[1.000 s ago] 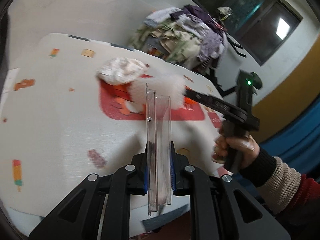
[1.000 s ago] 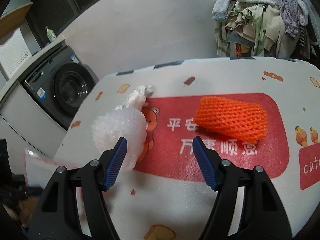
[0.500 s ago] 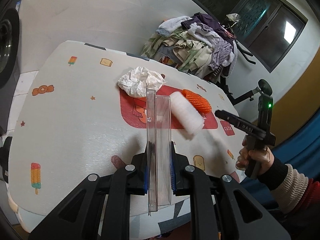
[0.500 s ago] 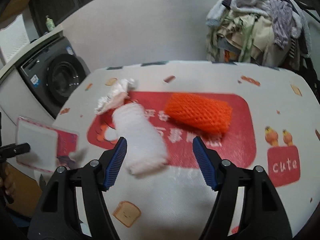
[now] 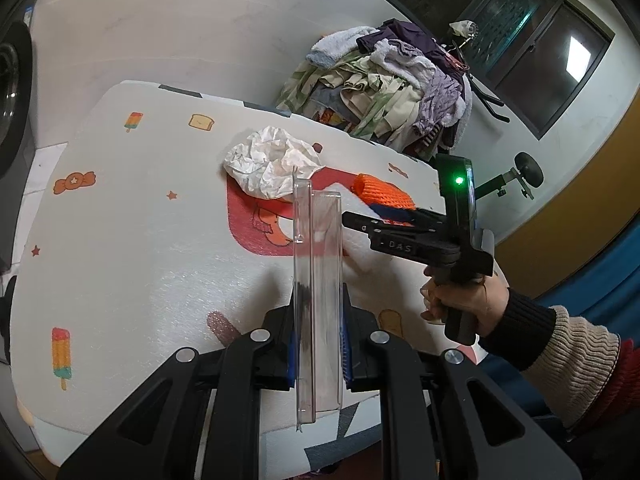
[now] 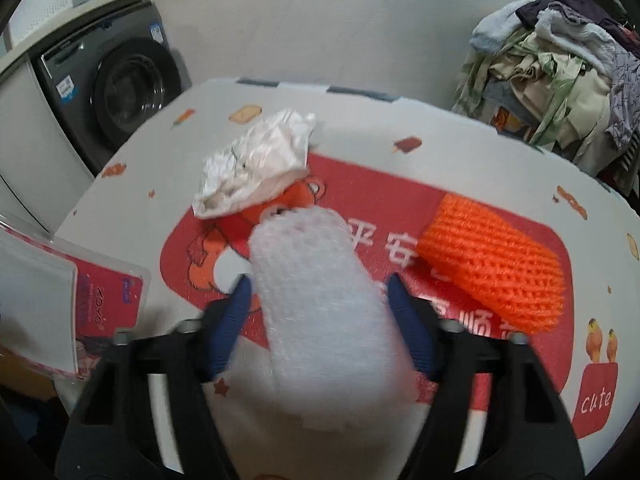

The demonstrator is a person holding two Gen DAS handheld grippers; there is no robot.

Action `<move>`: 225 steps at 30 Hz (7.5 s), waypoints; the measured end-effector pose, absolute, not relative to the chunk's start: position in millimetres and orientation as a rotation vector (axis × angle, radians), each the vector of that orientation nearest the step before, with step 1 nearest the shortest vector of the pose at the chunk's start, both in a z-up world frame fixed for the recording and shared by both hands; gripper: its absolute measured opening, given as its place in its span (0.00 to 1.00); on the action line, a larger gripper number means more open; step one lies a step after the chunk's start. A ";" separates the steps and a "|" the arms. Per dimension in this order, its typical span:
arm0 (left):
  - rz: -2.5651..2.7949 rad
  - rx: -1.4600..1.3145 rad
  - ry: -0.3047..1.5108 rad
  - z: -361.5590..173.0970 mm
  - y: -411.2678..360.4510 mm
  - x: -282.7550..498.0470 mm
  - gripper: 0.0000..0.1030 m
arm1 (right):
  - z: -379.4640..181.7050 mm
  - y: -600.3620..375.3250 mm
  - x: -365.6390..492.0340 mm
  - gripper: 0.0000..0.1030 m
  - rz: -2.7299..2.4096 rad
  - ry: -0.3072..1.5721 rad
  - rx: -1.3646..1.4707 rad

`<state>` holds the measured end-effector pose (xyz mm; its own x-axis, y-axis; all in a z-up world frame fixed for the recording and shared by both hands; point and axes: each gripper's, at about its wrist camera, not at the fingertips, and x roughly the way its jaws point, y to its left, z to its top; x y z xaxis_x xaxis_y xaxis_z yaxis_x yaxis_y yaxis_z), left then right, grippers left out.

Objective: Collect trash
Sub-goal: 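Hold the clear box in the left tool while the right tool grasps the white foam net, then carry the clear box with the left tool while the right tool carries the foam net to the bin, then open the left tool over the brown bin while the right tool releases the foam net, then move both tools back over the table toward the crumpled paper and orange net, then grasp the crumpled white paper with the left tool while the right tool grasps the orange foam net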

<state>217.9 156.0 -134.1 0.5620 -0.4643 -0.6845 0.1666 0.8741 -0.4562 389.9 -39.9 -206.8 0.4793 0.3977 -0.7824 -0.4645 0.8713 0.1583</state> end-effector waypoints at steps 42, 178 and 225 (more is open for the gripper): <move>-0.623 -0.071 1.156 -192.5 -3.2 38.0 0.15 | -181.4 -222.2 87.3 0.29 0.524 0.678 0.367; -0.253 -0.225 0.759 -147.2 147.1 224.5 0.92 | -189.6 -97.5 407.9 0.87 0.333 0.817 -0.527; -0.324 0.011 0.836 -128.3 36.6 234.0 0.17 | -167.0 -166.7 243.6 0.23 0.390 0.722 0.115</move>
